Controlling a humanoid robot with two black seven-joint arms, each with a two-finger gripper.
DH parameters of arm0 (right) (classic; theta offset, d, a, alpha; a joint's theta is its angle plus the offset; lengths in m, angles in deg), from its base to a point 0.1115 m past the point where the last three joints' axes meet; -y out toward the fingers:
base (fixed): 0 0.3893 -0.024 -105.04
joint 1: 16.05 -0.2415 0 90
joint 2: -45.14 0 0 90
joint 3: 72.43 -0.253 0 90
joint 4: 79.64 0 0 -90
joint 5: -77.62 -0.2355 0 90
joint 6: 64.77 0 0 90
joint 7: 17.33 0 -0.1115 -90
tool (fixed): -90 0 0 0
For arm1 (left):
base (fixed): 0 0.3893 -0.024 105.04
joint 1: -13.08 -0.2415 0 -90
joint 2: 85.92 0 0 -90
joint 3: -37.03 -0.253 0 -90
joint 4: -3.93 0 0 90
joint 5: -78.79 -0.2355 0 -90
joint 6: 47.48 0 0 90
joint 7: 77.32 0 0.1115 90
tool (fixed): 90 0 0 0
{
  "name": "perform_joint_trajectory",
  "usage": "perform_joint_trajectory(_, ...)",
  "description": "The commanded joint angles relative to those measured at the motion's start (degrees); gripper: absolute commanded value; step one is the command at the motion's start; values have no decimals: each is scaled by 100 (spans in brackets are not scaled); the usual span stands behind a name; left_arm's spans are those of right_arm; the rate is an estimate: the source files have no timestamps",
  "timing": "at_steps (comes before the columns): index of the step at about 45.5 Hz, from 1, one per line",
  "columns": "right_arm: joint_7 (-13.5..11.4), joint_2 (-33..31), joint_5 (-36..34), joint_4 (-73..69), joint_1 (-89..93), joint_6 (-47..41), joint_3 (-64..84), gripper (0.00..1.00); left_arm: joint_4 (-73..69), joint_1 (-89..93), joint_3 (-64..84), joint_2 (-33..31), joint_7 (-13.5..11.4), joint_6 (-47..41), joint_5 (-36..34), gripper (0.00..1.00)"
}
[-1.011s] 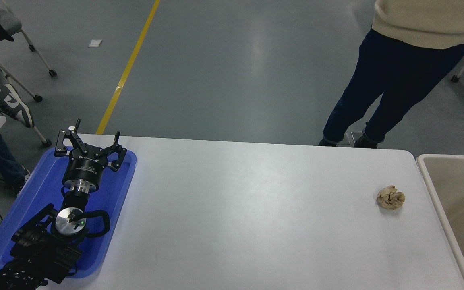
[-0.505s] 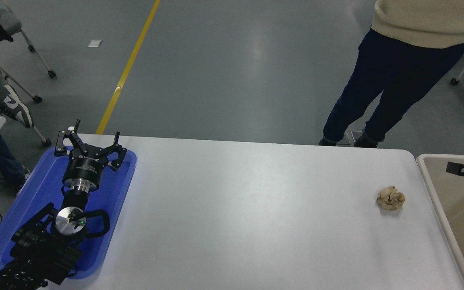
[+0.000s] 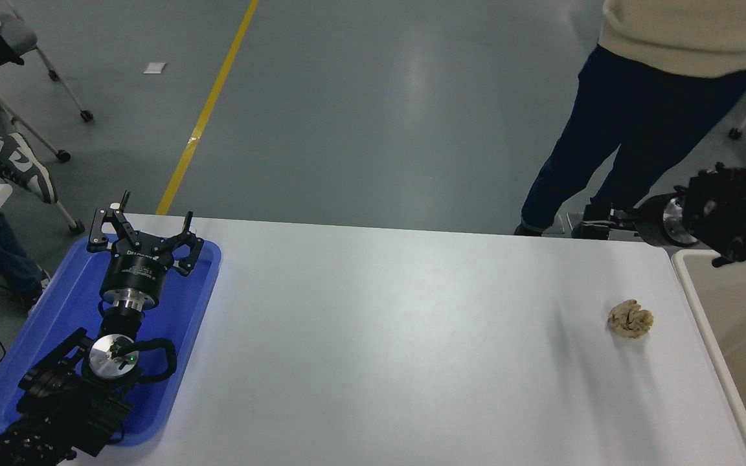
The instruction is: Pick up foil plate and place in dustbin
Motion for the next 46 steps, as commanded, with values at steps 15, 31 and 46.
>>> perform_joint_trajectory(15, -48, 1139, -1234, -3511, -3045, -317, 1625, 100, 0, 3, -1, 0, 3, -3, 1, 100)
perform_joint_trajectory(31, -48, 1517, -2183, -3785, -3881, -1460, 1643, 100, 0, -5, -1, 0, 3, -3, 1, 100)
perform_joint_trajectory(46, -48, 1596, -2623, -3785, -4171, -1838, 2442, 100, 0, -6, -1, 0, 3, -3, 1, 100)
